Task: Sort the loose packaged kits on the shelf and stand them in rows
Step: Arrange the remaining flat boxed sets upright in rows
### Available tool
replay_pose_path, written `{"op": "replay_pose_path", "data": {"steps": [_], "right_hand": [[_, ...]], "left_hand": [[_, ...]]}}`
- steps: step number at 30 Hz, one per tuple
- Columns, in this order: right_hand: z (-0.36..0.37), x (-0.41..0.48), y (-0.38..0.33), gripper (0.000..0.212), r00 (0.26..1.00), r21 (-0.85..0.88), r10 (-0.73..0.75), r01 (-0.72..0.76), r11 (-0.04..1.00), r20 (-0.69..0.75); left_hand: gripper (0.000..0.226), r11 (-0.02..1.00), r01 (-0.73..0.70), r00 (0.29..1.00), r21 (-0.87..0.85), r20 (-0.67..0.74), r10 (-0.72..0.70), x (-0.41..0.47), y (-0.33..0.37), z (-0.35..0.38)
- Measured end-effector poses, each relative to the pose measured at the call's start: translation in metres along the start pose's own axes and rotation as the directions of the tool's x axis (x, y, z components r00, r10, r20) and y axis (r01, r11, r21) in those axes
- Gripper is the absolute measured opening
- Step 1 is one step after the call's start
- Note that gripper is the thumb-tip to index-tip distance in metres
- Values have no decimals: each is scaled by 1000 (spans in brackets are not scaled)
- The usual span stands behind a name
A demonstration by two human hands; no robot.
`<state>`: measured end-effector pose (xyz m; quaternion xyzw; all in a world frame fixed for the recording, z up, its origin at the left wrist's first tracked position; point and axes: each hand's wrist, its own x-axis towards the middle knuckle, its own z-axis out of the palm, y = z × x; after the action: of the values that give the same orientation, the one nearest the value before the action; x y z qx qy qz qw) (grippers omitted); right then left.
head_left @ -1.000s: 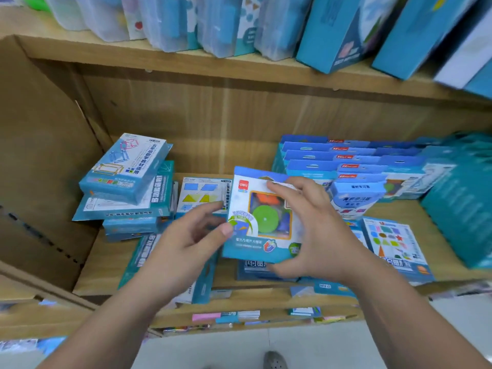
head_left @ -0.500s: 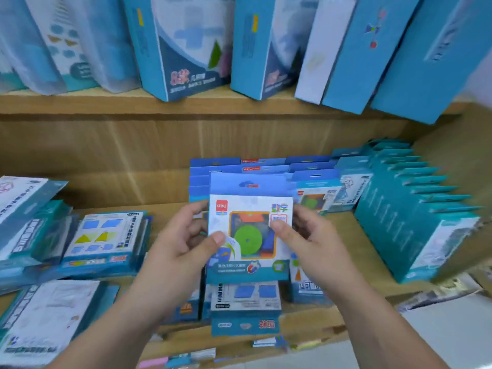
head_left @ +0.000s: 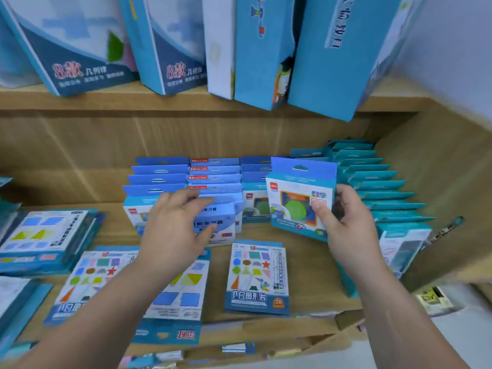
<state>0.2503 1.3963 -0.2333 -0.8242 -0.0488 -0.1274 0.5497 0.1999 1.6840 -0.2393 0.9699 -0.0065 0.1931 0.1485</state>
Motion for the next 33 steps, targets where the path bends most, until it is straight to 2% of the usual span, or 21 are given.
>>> {"op": "replay_pose_path", "data": {"steps": [3,9,12,20,29,33], "right_hand": [[10,8,16,16,1000,17,11,-12,1000,24],[38,10,42,21,987,-46,32,-25,999,158],[45,11,53,32,995,-148,36,-21,989,96],[69,19,55,53,995,-209,99,-91,974,27],[71,21,55,56,993,-210,117,-114,971,-2],[65,0,35,42,998,-209,9,-22,978,-65]], "left_hand": [[48,995,1,1000,105,20,-3,8,-1,7],[44,991,-23,999,135,-39,28,10,-8,14],[47,992,17,998,122,-56,-10,9,-15,14],[50,989,-21,999,144,-34,26,10,-21,11],[47,990,-33,999,138,-14,36,16,-12,17],[50,991,-31,999,128,-20,34,4,-17,10]]}}
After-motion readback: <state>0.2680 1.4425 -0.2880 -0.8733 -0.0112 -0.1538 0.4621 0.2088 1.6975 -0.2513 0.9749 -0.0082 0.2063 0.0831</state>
